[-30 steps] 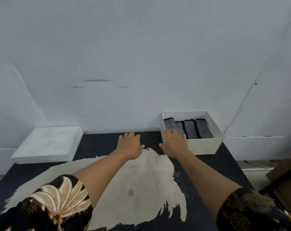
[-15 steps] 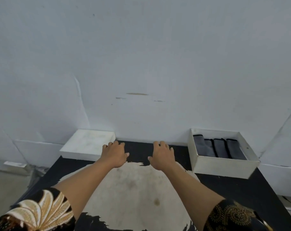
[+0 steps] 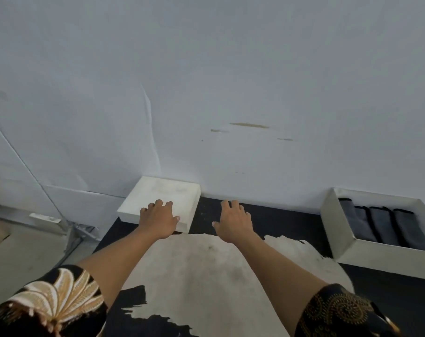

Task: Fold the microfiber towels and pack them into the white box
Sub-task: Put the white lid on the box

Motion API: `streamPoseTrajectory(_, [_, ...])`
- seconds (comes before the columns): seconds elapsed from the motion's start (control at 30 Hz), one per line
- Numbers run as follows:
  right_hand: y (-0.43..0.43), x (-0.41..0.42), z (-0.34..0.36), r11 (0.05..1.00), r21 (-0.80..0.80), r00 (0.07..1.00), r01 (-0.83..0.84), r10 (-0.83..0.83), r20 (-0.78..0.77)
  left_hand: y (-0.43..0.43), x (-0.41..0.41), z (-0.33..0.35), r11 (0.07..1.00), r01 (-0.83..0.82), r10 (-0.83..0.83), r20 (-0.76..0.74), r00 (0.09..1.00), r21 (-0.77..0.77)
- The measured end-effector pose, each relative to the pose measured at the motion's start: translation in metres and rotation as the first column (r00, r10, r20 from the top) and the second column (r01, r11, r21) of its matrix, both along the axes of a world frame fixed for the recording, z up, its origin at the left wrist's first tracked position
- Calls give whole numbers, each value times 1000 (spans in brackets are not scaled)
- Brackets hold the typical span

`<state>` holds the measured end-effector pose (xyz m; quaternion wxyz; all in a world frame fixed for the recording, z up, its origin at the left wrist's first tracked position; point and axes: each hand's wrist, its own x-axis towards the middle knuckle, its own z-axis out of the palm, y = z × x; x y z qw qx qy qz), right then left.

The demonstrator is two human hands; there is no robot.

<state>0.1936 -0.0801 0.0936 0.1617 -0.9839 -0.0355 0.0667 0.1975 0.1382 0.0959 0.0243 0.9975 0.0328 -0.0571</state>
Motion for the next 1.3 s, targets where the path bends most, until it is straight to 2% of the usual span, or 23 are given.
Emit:
streamPoseTrajectory(0.37, [116, 81, -77, 995, 78, 983, 58, -43, -180, 134, 95, -75, 978, -198, 190, -108, 976, -69])
streamPoseTrajectory(0.5, [135, 109, -99, 924, 267, 929, 275, -184, -321, 159, 116, -95, 966, -245, 233, -130, 964, -87])
streamPoseTrajectory(0.57, [141, 122, -111, 870, 319, 889, 376, -242, -388, 169, 126, -104, 940, -308, 283, -165, 945, -147])
streamPoseTrajectory(0.67, [146, 137, -129, 817, 353, 853, 457, -289, -435, 180, 139, -117, 842, -428, 362, -245, 900, -329])
streamPoseTrajectory(0.73, [149, 143, -138, 781, 363, 827, 509, -326, -457, 187, 146, -124, 788, -450, 363, -274, 891, -421])
streamPoseTrajectory(0.9, [149, 146, -148, 743, 383, 814, 549, -372, -446, 196, 149, -131, 675, -489, 395, -289, 872, -553])
streamPoseTrajectory(1.07, [135, 130, -140, 709, 449, 829, 544, -371, -418, 188, 130, -126, 713, -459, 399, -231, 887, -530])
streamPoseTrajectory(1.17, [117, 117, -126, 669, 511, 839, 539, -369, -400, 176, 118, -113, 715, -405, 379, -172, 909, -570])
streamPoseTrajectory(1.23, [103, 106, -115, 648, 555, 852, 522, -368, -372, 167, 108, -101, 648, -395, 378, -175, 909, -651])
streamPoseTrajectory(1.3, [86, 95, -104, 632, 597, 869, 494, -365, -333, 155, 96, -91, 539, -399, 387, -203, 899, -742])
